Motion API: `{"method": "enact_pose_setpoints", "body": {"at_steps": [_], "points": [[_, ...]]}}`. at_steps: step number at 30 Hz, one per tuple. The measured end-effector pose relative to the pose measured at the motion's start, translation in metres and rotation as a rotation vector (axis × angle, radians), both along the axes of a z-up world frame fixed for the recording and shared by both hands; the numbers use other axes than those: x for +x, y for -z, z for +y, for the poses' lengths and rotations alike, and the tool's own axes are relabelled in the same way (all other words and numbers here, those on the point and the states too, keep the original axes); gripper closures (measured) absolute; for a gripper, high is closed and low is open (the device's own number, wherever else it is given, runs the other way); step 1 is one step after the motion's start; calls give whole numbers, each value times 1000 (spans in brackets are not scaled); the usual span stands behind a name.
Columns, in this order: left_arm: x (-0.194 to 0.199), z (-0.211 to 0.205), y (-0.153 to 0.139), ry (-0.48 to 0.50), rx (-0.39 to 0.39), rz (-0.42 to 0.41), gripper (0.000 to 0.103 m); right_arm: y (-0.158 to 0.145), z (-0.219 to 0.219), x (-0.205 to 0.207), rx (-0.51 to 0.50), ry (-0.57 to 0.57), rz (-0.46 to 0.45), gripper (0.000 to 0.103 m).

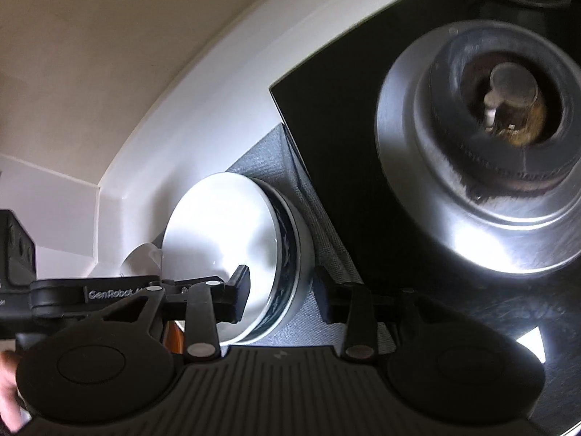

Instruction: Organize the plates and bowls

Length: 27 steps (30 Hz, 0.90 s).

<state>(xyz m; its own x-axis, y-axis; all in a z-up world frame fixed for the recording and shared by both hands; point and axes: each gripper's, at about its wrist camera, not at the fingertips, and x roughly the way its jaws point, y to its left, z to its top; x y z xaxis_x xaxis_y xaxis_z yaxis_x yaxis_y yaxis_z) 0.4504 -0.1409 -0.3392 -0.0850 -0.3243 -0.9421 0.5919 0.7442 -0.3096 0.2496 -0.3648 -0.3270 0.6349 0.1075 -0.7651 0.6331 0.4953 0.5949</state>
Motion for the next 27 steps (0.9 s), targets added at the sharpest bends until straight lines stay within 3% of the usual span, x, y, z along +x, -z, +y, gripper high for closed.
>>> {"method": "enact_pose_setpoints", "body": {"at_steps": [3,5,13,21,27], "points": [[0,2,1,-6,-17,-7,82,8,1,9,-4,-1,16,60],[-1,2,0,-5,-16,-10,82,14,1,15,-13,9,34,72],[-8,1,-1,11,-2,-9,82,17,2,10,-15,32,28,74],[-27,16,-28,-2,-11,-59,81,-4,13,-4,-30,17,-5,74],[-37,51,-59,-77,-24,-92,81,-35,38,-2,-77,-42,-30,75]]}}
